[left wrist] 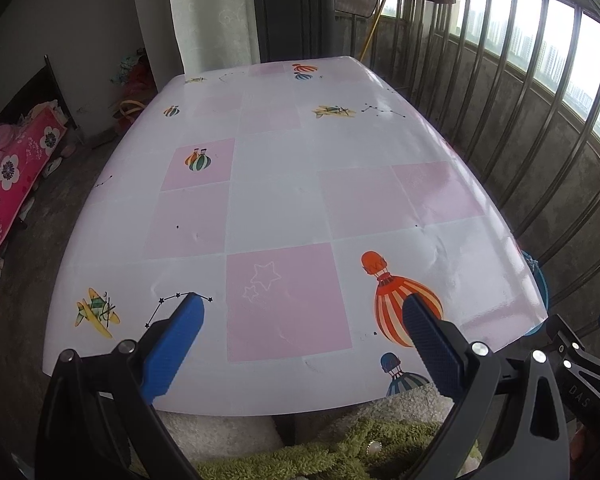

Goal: Collect trash

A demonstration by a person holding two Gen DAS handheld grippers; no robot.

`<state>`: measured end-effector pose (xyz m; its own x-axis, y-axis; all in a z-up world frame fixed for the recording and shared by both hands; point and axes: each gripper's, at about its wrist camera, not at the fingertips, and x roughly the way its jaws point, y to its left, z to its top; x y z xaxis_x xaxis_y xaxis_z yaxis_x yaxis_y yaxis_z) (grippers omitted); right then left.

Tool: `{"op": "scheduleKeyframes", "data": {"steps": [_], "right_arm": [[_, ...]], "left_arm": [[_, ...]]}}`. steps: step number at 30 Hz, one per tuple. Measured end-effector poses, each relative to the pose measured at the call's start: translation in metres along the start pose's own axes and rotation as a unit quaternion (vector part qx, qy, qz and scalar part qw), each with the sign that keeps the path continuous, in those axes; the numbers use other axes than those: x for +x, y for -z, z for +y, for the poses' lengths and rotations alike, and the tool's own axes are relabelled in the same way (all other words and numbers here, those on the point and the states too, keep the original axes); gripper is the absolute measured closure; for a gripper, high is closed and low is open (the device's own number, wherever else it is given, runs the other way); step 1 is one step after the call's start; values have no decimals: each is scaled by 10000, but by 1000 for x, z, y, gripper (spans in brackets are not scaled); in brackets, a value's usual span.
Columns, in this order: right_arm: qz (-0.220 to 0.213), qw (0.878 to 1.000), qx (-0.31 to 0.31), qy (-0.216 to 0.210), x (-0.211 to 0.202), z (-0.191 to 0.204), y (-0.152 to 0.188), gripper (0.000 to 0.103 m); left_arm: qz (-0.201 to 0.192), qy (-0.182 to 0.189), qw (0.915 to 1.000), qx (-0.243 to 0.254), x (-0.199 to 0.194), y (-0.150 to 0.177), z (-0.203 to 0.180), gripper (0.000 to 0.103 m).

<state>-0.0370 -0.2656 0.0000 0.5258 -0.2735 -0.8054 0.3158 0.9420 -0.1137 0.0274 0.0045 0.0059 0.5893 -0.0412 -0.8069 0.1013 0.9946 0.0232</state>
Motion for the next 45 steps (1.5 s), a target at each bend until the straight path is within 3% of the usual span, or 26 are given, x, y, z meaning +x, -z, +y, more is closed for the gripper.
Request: {"op": "scheduleKeyframes", "data": {"steps": [20, 45], "right_arm": [[23, 9999, 113, 128, 0, -7, 0, 8], [14, 9998, 122, 151, -1, -11, -3, 8]], "left_arm": [[-102, 494, 9982, 316, -6, 1, -13, 6], [22, 411, 9989, 246, -3, 3, -13, 6]]}}
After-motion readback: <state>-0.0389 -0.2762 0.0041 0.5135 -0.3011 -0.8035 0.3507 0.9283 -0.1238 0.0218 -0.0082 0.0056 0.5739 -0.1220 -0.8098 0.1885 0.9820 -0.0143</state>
